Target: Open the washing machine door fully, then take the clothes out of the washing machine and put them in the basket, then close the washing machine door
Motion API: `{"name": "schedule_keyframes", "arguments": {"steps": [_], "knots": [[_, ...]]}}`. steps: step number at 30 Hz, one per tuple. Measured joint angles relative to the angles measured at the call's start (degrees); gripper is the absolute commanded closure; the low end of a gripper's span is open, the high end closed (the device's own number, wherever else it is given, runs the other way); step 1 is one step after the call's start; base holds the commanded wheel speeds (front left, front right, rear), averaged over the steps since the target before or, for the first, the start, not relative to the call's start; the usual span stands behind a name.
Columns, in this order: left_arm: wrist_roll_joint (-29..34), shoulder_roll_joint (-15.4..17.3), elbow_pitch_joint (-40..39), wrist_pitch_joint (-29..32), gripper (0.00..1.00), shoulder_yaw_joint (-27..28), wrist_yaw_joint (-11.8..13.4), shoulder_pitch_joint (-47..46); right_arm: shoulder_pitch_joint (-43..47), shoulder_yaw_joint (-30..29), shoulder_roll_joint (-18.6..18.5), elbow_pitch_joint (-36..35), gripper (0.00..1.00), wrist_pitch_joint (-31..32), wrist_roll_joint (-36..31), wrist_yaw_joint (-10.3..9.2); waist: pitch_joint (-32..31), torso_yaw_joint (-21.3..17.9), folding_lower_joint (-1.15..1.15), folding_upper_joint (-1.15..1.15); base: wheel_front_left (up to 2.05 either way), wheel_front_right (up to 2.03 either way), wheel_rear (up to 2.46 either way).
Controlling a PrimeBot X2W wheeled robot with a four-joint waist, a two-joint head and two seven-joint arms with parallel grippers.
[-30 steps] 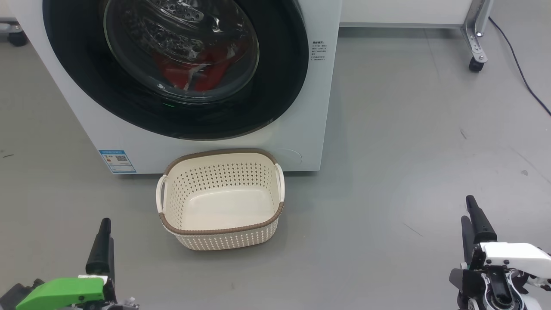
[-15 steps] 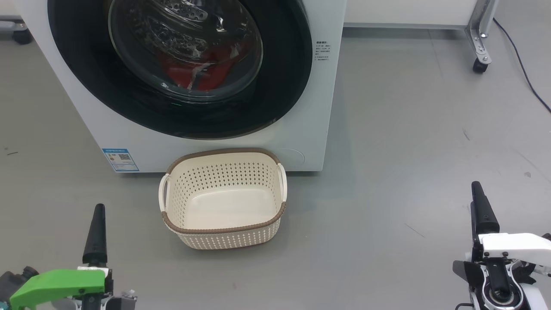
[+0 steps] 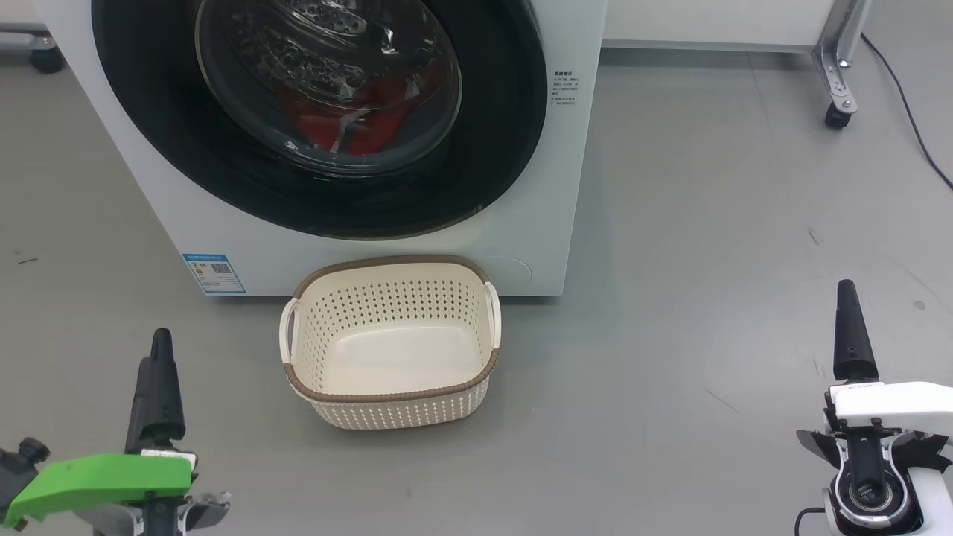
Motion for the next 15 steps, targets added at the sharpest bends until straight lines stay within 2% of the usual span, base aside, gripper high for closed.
{"name": "schedule_keyframes", "arguments": {"steps": [15], "knots": [[14.47,0.69,-3.35,-2.88,0.00,-4.37,-0.01,0.01,-0.02,3.11,-0.20,-1.03,0.00,-3.01,-13.35,0.01,0.27,0.38,0.00,0.00,0.00,0.00,0.00]]}}
